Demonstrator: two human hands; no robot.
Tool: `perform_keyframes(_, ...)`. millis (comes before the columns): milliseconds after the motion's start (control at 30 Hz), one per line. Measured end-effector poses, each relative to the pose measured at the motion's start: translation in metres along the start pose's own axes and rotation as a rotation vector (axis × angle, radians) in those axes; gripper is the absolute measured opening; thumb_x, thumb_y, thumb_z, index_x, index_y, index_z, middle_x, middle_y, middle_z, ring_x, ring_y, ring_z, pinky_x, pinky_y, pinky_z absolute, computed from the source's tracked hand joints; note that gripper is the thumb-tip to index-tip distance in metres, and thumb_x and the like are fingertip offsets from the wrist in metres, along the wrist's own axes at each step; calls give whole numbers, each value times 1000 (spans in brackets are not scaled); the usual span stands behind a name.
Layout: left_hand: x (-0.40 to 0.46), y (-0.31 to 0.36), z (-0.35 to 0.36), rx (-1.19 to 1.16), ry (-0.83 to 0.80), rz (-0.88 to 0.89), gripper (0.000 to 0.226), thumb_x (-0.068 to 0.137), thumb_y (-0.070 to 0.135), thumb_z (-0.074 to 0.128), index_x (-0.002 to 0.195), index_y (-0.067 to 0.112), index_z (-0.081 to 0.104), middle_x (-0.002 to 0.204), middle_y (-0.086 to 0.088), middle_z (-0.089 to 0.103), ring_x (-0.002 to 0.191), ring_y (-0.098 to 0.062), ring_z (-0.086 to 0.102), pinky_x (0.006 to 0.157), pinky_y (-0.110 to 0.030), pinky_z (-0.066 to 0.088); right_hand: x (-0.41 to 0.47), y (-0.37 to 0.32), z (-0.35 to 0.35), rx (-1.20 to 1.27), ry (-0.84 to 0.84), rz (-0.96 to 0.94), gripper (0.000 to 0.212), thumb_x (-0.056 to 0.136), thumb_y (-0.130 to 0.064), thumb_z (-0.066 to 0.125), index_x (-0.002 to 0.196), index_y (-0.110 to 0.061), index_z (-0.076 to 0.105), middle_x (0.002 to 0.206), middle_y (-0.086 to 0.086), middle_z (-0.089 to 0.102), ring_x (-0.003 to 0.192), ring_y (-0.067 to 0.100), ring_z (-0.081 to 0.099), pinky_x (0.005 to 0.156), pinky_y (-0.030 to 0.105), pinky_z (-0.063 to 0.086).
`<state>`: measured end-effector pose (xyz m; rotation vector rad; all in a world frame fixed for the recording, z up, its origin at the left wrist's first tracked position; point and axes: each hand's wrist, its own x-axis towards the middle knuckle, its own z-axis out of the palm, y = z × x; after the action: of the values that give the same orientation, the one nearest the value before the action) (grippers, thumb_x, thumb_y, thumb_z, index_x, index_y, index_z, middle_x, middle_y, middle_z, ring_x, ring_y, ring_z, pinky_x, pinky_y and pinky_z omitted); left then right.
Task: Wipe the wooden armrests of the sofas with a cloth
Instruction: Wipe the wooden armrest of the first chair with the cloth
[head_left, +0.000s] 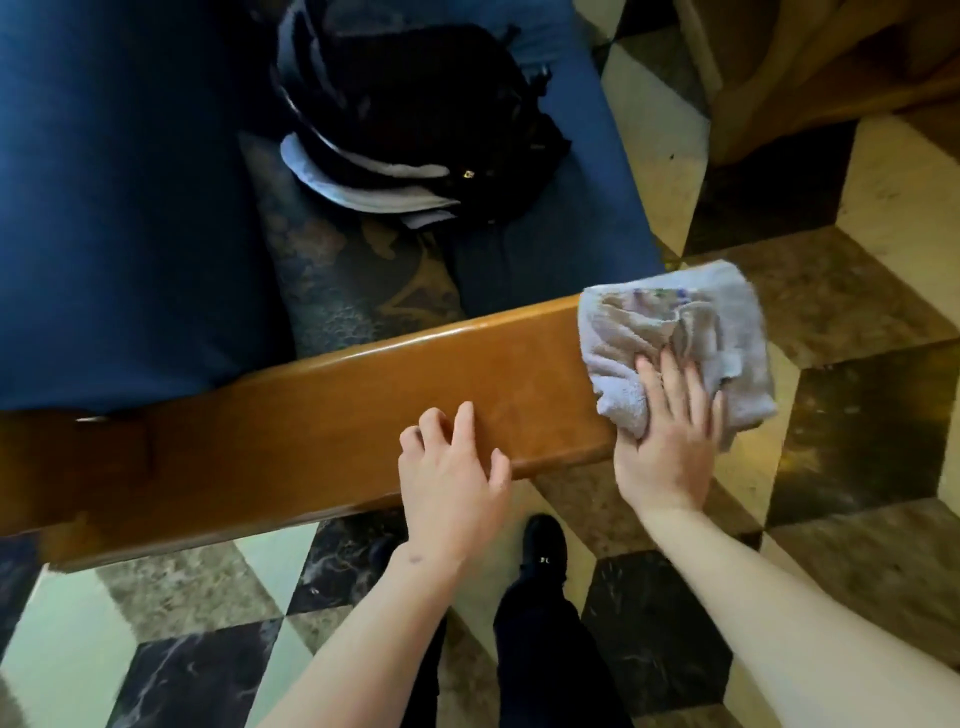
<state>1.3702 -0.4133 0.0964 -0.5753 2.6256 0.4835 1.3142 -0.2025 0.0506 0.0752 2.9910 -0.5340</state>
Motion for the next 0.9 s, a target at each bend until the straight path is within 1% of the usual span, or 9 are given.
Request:
perform_keyframes(100, -9, -68, -15, -60, 3, -221, 70, 96, 59, 42, 157, 31, 24, 159, -6, 32, 141, -33, 34, 114, -51, 40, -20, -63, 18, 52, -13, 237, 73, 97, -26, 66, 163, -23, 34, 175, 4, 22, 162, 29, 13, 131, 58, 2)
perform_keyframes(200, -19, -154, -34, -85, -9, -364, 73, 95, 54, 45, 159, 32, 17, 162, -8, 26, 142, -37, 31, 115, -55, 39, -34, -116, 36, 14, -81, 275, 74, 101, -30, 60, 166, -26, 24, 176, 4, 11, 163, 29, 3, 130, 60, 1)
perform_keyframes(333, -39, -248, -51, -97, -74, -470, 70, 94, 48, 50, 158, 37, 24, 163, -7, 22, 143, -40, 32, 113, -52, 38, -64, -180, 62, -110, -205, 127, 78, 103, -38, 53, 168, -29, 11, 177, 4, 3, 163, 31, -3, 130, 60, -3)
perform_keyframes(467, -77, -320, -66, -425, -146, -601, 57, 96, 34, 54, 151, 23, 43, 147, -17, 53, 123, -38, 59, 99, -40, 49, -124, -265, 97, -199, -372, -83, 85, 101, -35, 52, 167, -31, -1, 177, 3, -8, 162, 32, -8, 127, 59, -10)
perform_keyframes(567, -142, -381, -82, -554, -196, -624, 51, 93, 30, 54, 143, 20, 51, 131, -11, 65, 112, -29, 64, 92, -36, 50, -177, -341, 109, -188, -516, -163, 80, 104, -37, 48, 167, -33, 0, 177, 0, -10, 162, 32, -7, 129, 57, -1)
perform_keyframes(633, -195, -429, -101, -597, -206, -639, 51, 93, 32, 56, 143, 23, 51, 125, -6, 66, 110, -23, 62, 90, -34, 46, -217, -392, 106, -159, -615, -200, 71, 106, -36, 44, 167, -30, 9, 177, 3, 0, 163, 32, 2, 130, 51, 8)
perform_keyframes(767, -253, -500, -141, -705, -121, -671, 51, 96, 30, 57, 146, 21, 49, 130, -8, 63, 115, -23, 58, 92, -33, 41, -276, -473, 86, 216, -826, 100, 45, 107, -42, 40, 147, -28, 56, 147, 11, 61, 135, 37, 56, 114, 43, 45)
perform_keyframes(833, -271, -533, -172, -771, -20, -669, 51, 97, 32, 55, 146, 24, 48, 135, -8, 61, 119, -24, 56, 91, -34, 40, -305, -522, 73, 418, -873, 179, 51, 106, -57, 42, 142, -26, 62, 134, 6, 69, 127, 33, 62, 110, 43, 47)
perform_keyframes(900, -273, -555, -203, -864, 82, -629, 48, 97, 30, 56, 144, 23, 50, 127, -7, 64, 112, -24, 60, 87, -36, 43, -327, -562, 59, 638, -931, 273, 50, 104, -56, 49, 130, -19, 69, 115, 2, 76, 111, 26, 70, 96, 39, 55)
